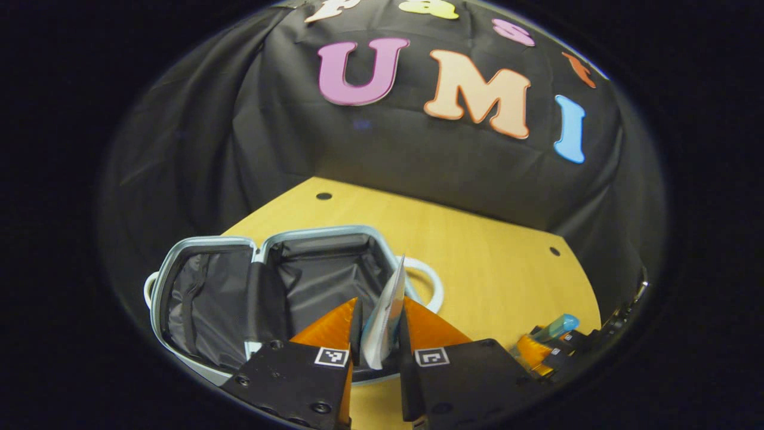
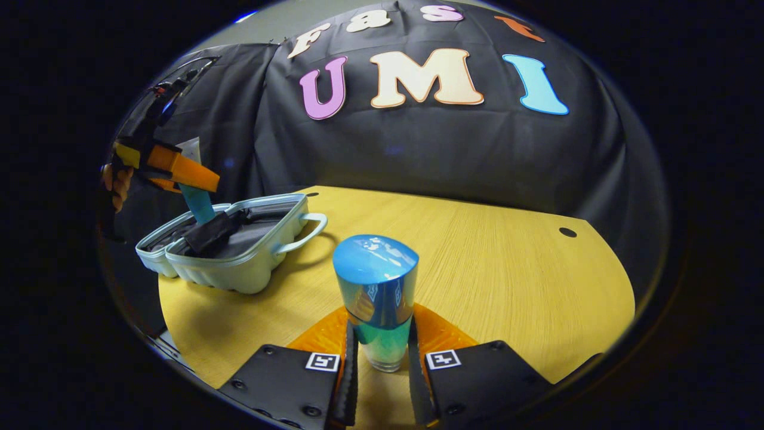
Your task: First open the suitcase, pack the skin care products into it, and then close the suitcase.
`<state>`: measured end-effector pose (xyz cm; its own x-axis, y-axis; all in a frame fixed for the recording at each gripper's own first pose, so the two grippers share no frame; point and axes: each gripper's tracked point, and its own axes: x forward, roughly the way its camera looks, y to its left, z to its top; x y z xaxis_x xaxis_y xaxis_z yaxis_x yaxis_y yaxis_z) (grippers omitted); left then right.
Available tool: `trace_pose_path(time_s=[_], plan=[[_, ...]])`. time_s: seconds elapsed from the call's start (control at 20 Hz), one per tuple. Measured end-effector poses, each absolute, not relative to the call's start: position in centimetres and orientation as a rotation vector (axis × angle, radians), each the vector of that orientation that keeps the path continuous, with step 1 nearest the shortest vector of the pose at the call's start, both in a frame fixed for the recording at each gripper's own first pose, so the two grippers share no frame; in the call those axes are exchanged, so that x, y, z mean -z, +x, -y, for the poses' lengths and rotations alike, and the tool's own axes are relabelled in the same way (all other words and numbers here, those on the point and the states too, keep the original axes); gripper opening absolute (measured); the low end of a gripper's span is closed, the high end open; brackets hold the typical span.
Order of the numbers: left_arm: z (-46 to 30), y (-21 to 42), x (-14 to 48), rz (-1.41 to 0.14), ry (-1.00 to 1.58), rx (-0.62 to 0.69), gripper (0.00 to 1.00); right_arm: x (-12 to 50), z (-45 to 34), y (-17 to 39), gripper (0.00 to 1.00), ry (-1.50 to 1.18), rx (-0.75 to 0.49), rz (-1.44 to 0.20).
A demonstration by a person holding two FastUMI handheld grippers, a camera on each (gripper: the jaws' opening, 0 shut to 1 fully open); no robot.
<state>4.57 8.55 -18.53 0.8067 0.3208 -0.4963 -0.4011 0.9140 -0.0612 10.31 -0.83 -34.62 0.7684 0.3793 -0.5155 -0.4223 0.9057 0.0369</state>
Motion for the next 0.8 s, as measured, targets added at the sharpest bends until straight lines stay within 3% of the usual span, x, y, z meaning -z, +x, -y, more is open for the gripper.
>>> trace_pose_path(time_s=[0.35, 0.75, 0.8], plan=[[-11.1, 1.8, 27.4, -0.916, -0.237, -0.353, 0.26, 31.5, 0.4, 10.8, 0.38, -0.078, -0.369, -0.542], [-13.1, 2.0, 29.0, -0.995, -0.313, -0.288, 0.29, 24.4, -6.9, 10.4, 0.37, -0.058, -0.400, -0.496], [-13.5, 1.9, 28.5, -0.991, -0.313, -0.293, 0.38, 24.0, -8.6, 10.1, 0.37, -0.046, -0.419, -0.502]])
